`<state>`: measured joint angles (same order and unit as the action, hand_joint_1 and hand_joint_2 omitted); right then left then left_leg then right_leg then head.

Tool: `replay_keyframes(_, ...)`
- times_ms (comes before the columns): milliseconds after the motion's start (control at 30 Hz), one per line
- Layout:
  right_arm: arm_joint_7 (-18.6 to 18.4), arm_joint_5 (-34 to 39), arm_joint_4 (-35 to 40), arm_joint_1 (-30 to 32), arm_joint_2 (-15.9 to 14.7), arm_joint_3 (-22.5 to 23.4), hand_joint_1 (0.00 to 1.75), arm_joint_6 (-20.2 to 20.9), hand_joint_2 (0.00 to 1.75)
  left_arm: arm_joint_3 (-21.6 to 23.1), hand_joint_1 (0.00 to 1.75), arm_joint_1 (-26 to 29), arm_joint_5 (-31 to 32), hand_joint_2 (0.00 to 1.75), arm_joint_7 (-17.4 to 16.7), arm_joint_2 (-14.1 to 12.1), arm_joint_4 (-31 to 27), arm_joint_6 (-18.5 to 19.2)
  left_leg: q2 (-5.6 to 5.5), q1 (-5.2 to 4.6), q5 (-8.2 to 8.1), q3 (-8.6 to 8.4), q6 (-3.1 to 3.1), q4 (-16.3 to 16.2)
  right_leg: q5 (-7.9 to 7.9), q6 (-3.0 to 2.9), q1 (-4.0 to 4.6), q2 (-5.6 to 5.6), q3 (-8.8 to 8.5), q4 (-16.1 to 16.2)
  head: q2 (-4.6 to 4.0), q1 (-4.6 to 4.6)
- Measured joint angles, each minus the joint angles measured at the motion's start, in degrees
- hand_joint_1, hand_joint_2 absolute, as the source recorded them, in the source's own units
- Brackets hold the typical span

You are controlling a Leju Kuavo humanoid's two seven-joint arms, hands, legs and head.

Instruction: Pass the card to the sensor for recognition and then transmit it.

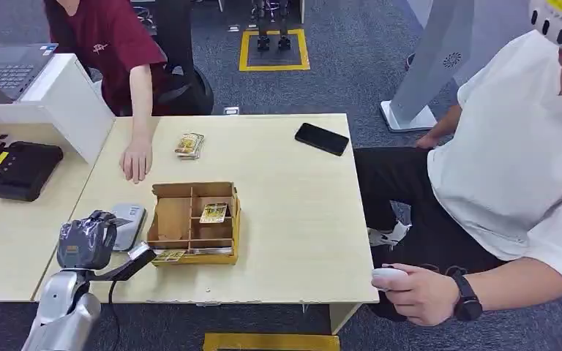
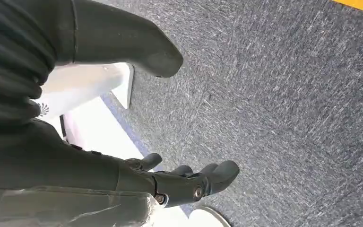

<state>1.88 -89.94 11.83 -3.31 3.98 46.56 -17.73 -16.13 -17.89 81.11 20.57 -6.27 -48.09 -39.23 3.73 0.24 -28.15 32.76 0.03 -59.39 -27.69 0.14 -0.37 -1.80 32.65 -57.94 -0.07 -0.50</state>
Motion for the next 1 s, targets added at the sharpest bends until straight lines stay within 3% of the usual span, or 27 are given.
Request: replay_keyframes(1000,0.0,0.0,0.0,0.0,0.0,0.1,0.00,-0.5,1.75,-1.9,1.75,-0.8,3.1,1.75,-2.1,1.1,4.4,0.0,-0.01,-0.01,0.02,-0.03,-0.02,0.0,0.00,0.00,0.00,-0.01,-0.02,0.0,0.00,-0.02)
